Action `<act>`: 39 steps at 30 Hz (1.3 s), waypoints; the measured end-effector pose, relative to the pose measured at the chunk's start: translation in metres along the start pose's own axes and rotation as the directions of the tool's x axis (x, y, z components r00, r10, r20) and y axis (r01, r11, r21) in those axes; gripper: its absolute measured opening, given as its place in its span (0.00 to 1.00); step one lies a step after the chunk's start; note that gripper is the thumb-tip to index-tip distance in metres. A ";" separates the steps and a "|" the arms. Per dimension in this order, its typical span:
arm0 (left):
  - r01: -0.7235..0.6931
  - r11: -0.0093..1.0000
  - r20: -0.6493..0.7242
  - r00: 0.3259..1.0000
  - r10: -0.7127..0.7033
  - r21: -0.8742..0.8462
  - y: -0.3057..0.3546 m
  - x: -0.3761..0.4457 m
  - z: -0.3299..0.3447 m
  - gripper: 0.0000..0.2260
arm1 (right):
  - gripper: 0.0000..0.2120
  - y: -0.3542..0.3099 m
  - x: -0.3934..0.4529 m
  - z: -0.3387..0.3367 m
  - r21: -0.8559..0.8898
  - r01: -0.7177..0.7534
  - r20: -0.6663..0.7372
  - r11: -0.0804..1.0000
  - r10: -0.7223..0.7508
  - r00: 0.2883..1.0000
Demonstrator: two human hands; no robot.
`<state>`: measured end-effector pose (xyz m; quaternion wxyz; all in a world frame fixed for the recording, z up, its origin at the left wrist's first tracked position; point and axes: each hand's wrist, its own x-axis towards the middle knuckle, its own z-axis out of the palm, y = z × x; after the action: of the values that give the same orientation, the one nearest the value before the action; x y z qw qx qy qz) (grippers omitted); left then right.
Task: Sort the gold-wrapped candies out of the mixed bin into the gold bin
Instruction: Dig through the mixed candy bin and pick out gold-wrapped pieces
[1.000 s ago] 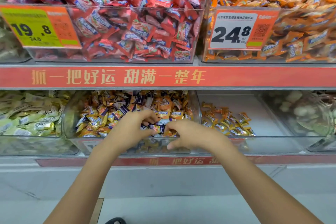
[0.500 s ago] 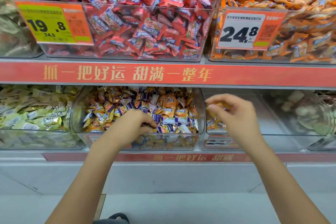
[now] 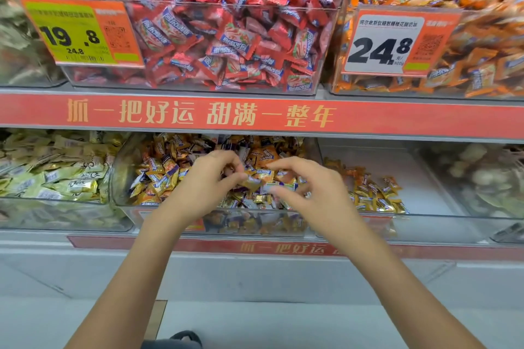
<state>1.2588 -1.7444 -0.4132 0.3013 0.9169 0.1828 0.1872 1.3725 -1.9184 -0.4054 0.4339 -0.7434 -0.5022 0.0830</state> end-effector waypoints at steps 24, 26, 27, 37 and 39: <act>-0.071 0.996 0.079 0.995 0.067 0.045 0.004 0.009 0.037 0.07 | 0.08 0.065 -0.016 -0.047 -0.101 -0.262 -0.422 0.960 0.198 0.885; -0.064 0.994 0.043 0.997 0.060 0.088 0.001 0.008 0.032 0.05 | 0.06 0.042 -0.005 -0.033 -0.152 -0.141 -0.297 0.978 0.091 0.951; -0.057 0.993 0.030 0.998 0.054 0.105 -0.001 0.007 0.029 0.06 | 0.07 0.034 0.002 -0.024 -0.228 -0.107 -0.193 0.968 0.063 0.979; 0.006 0.985 0.032 0.999 -0.012 0.171 -0.019 -0.002 0.011 0.09 | 0.28 0.015 0.073 0.014 -0.470 -0.072 0.214 0.879 0.193 0.958; 0.006 0.987 0.031 0.999 -0.011 0.163 -0.020 -0.003 0.009 0.08 | 0.36 0.021 0.081 0.022 -0.450 -0.105 0.303 0.887 0.262 0.916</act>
<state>1.2560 -1.7345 -0.4331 0.2288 0.9406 0.1966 0.1559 1.4130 -1.8421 -0.4091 0.1535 -0.8372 -0.5042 0.1459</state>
